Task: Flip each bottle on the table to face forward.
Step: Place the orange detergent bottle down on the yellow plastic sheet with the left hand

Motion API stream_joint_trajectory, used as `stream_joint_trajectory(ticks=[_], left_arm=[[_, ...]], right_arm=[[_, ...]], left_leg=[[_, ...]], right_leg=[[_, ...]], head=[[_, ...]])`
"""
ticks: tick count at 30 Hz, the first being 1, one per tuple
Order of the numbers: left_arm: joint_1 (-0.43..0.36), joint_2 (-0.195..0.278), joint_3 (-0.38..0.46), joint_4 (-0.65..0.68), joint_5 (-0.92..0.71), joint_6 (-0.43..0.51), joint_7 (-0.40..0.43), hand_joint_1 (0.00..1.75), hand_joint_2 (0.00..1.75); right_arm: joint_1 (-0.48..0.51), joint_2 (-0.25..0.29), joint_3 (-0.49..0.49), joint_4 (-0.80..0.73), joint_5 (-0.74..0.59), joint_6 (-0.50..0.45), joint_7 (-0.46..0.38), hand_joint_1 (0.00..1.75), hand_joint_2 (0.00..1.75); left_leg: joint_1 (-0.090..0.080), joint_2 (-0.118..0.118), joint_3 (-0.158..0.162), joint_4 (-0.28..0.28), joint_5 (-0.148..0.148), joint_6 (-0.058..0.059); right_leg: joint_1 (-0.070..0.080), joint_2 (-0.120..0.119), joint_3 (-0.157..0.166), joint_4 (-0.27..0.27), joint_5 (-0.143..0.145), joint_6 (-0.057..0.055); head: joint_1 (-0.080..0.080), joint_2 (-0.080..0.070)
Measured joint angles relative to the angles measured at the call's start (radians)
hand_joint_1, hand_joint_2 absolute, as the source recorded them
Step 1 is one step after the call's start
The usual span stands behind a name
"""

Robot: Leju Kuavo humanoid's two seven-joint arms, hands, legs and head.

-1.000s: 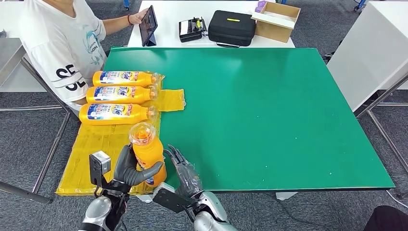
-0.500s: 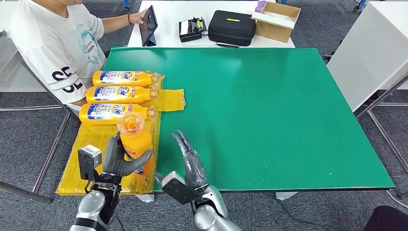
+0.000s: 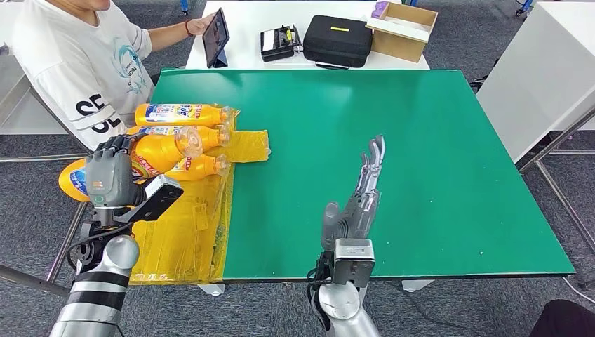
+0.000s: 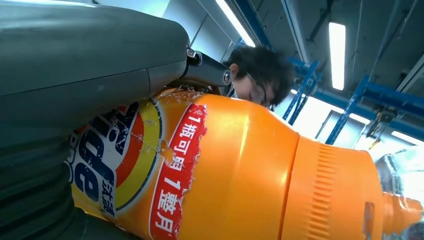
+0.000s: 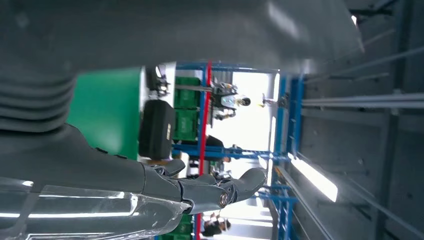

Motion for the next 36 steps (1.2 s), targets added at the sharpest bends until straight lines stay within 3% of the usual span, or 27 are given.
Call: stream_joint_trajectory(ticks=[7,10,16,25,34,35,36], left_arm=[[-0.020,0.022,0.002,0.090,-0.126,0.038,0.036,1.75,1.75],[-0.020,0.043,0.002,0.137,-0.190,0.014,0.058,1.75,1.75],[-0.032,0.096,-0.002,0.250,-0.196,-0.190,0.065,1.75,1.75],[-0.077,0.185,-0.033,0.404,-0.074,-0.449,0.003,1.75,1.75],[-0.095,0.268,-0.057,0.413,0.072,-0.591,-0.069,1.75,1.75],[-0.096,0.272,-0.058,0.412,0.087,-0.600,-0.076,1.66,1.75],[-0.096,0.275,-0.059,0.411,0.100,-0.609,-0.081,1.34,1.75]], right_arm=[[0.011,0.000,-0.009,-0.057,-0.001,-0.010,0.000,0.00,0.00],[0.018,-0.002,-0.011,-0.068,-0.017,-0.010,0.000,0.00,0.00],[0.029,-0.009,-0.021,-0.086,-0.038,-0.006,0.000,0.00,0.00],[0.028,-0.014,-0.033,-0.079,-0.035,0.003,0.002,0.00,0.00],[0.021,-0.014,-0.040,-0.043,-0.043,0.015,0.003,0.00,0.00],[0.020,-0.014,-0.040,-0.038,-0.044,0.016,0.003,0.00,0.00],[0.019,-0.014,-0.040,-0.034,-0.046,0.017,0.003,0.00,0.00]], left_leg=[[0.000,0.000,0.000,0.000,0.000,0.000],[0.000,0.000,0.000,0.000,0.000,0.000],[0.000,0.001,0.000,0.000,0.000,0.000],[0.000,0.001,0.000,0.000,0.000,0.000],[0.000,0.001,0.003,-0.001,0.000,-0.001],[0.000,0.001,0.004,-0.001,0.000,-0.001],[0.000,0.001,0.004,-0.001,0.000,-0.001]], right_leg=[[0.000,0.000,0.000,0.000,0.000,0.000],[0.000,0.000,-0.001,0.000,0.000,0.000],[0.000,0.001,-0.001,0.000,0.000,0.000],[0.000,0.001,0.000,0.001,0.000,0.000],[0.000,0.001,0.002,0.002,0.000,0.000],[0.000,0.001,0.003,0.002,0.000,0.000],[0.000,0.001,0.003,0.002,0.000,0.000]], head=[[0.000,0.000],[0.000,0.000],[0.000,0.000],[0.000,0.000],[0.000,0.000],[0.000,0.000],[0.000,0.000]])
